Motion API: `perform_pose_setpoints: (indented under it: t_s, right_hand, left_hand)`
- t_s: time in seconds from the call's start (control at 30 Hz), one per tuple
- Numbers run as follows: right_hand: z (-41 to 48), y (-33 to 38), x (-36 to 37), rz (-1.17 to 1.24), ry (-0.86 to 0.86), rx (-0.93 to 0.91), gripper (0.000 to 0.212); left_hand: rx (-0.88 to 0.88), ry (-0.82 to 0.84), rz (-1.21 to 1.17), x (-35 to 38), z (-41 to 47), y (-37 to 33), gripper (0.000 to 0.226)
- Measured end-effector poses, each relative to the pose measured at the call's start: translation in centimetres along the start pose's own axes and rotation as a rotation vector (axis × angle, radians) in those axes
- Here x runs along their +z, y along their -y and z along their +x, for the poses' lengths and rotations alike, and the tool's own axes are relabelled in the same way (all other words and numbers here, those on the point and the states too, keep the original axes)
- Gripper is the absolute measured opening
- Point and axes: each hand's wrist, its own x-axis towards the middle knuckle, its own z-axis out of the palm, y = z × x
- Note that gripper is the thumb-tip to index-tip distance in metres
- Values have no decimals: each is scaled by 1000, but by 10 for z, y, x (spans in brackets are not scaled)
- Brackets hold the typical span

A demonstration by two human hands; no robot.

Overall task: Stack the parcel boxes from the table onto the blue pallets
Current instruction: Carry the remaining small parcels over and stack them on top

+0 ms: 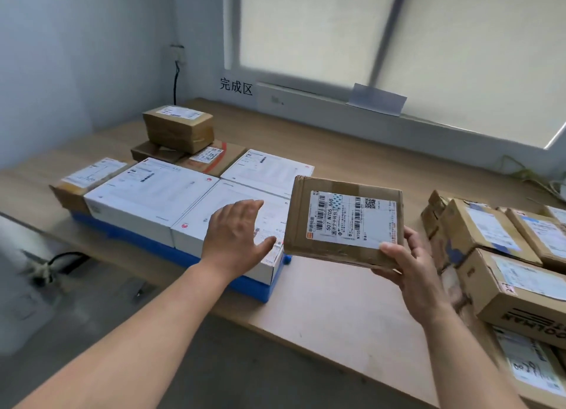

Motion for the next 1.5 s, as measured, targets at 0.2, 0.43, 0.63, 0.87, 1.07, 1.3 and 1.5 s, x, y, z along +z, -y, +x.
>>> perform_pose_setpoints:
  t_s: [0.2, 0.43, 0.63, 0.87, 1.07, 1.3, 1.5]
  right_hand:
    - [48, -13, 42, 38, 37, 22, 48]
    - [115, -25, 98, 83, 74, 72, 70]
    - [173, -25, 136, 103, 58, 111, 76]
    - [225, -25, 174, 101, 7, 142, 78]
    - [261, -27, 219, 95, -1, 184, 52]
    - [296, -24, 282, 47, -85, 229, 38]
    - [329, -19, 321, -27, -139, 270, 24]
  left_hand:
    - [-40, 4, 88, -1, 16, 42, 74]
    - [-76, 30, 168, 6, 65, 94, 74]
    - [-73, 76, 188, 14, 120, 129, 76]
    - [-36, 95, 167, 18, 166, 168, 75]
    - [-17, 108, 139, 21, 197, 222, 75]
    - [69, 151, 123, 9, 258, 288, 81]
    - [152, 210, 115, 5, 309, 333, 87]
